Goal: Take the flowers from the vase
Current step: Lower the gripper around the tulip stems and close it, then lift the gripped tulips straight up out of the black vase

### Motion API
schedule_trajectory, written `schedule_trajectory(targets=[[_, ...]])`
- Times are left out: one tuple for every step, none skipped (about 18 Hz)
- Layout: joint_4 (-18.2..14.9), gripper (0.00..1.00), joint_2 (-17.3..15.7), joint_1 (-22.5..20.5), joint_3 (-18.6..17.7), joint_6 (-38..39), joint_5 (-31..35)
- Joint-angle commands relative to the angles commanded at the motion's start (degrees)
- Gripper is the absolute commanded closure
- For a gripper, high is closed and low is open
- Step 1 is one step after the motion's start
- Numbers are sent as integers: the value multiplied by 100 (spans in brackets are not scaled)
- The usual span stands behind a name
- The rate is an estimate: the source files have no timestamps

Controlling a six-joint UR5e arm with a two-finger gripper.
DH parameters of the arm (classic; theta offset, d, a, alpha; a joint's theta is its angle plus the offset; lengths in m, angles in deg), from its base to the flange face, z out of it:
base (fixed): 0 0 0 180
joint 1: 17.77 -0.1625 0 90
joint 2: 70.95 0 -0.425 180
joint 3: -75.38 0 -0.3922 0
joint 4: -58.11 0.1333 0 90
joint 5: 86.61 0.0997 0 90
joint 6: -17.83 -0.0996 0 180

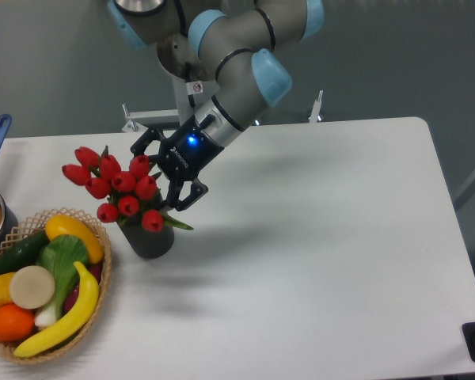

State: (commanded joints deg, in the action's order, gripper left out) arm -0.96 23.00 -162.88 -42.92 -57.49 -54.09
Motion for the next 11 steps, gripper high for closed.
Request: schedule_trajectory(targets=[[0,76,-35,0,-26,-18,0],[0,83,-61,0,-53,-35,0],[0,88,-79,-9,-62,-36,9],[0,91,-97,-17,-70,-27,9],[0,93,-140,-18,-71,-1,0],[0,95,-184,-18,-88,17,-17],[0,96,-228,-18,-106,17,-35],[0,96,-255,-26,-114,26,-35],[-9,96,-290,-35,-115,35,-44],[-18,96,-334,-35,-115,52,-44],[-26,96,-360,-35,-106,87,-53]])
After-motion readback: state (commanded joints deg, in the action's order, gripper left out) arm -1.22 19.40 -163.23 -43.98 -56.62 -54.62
